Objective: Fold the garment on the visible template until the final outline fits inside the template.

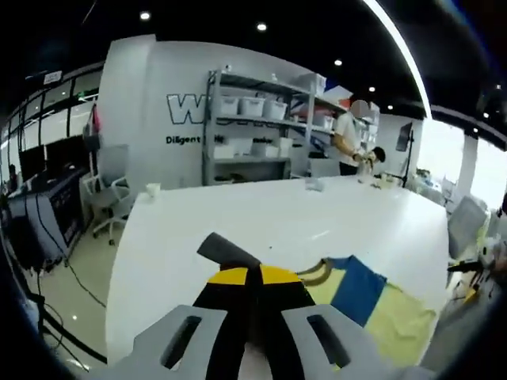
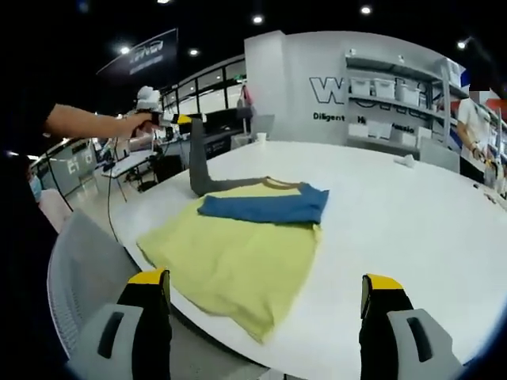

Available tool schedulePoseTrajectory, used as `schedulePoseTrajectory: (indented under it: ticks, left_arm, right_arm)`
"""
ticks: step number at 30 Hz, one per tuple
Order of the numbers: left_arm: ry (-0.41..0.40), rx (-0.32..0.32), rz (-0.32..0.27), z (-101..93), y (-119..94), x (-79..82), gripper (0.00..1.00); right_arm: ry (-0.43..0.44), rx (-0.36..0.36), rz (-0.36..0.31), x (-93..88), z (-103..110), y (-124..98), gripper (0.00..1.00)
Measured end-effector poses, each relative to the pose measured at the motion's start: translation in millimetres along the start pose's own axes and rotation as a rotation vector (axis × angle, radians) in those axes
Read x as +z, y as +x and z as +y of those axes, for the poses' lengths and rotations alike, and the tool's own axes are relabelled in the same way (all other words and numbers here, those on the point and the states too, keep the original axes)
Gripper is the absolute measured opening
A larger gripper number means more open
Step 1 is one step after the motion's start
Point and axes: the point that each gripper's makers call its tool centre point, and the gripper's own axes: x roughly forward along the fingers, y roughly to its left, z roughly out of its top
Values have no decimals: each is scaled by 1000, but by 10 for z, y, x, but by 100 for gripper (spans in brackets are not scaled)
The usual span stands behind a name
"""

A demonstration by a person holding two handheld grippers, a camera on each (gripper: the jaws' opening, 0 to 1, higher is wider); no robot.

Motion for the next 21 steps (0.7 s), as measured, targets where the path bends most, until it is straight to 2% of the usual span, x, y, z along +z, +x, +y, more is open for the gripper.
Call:
schedulePoseTrajectory:
  ticks: [5,10,14,18,21]
  left_arm:
    - [45,-76,-16,-357,161,187,2]
    - [63,-177,-26,-741,297,281,2]
    - [99,-226,-8,-1017,398,273,2]
    - [90,-254,13,-1172,508,226,2]
    - [92,-265,40,-1294,610,130,2]
  right_arm:
    - [6,-3,-2,-7,1,-10,99]
    - [10,-4,-3,-2,1,-24,99]
    - [12,-10,-9,22,-33,-47,99]
    - [20,-18,-14,39,-60,-75,99]
    - [21,-21,-13,33,-72,-92,99]
